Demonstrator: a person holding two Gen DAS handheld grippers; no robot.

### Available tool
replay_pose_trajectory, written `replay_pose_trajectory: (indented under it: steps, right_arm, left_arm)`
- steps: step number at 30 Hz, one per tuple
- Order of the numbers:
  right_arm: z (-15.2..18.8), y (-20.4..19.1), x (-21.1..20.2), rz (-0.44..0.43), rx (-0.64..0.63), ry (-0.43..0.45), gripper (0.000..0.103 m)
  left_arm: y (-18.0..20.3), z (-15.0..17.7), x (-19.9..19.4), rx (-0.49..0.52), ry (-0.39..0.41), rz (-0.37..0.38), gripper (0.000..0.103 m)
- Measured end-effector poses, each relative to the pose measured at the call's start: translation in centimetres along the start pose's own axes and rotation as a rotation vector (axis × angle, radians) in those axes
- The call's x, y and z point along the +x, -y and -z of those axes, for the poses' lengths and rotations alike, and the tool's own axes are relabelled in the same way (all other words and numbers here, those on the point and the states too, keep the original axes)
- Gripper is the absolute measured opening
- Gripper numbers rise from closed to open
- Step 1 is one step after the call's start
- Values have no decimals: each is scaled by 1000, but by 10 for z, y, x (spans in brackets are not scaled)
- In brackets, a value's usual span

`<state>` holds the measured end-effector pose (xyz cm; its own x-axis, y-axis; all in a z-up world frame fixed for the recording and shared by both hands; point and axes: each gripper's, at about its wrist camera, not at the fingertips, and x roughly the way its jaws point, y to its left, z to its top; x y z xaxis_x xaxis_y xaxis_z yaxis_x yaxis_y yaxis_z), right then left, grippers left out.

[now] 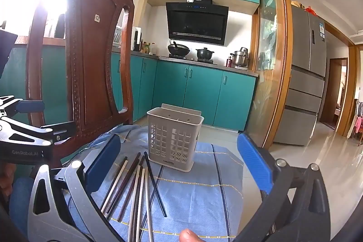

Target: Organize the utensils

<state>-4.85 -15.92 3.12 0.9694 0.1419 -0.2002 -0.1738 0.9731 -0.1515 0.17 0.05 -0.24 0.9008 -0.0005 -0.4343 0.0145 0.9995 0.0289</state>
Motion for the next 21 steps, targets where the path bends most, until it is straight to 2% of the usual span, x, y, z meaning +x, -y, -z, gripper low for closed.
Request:
replay_pose_trajectory:
  steps: [21]
  right_arm:
    - [-2, 2, -5, 9, 5, 23, 100]
  left_arm:
    - [0, -1, -1, -3, -5, 4, 99]
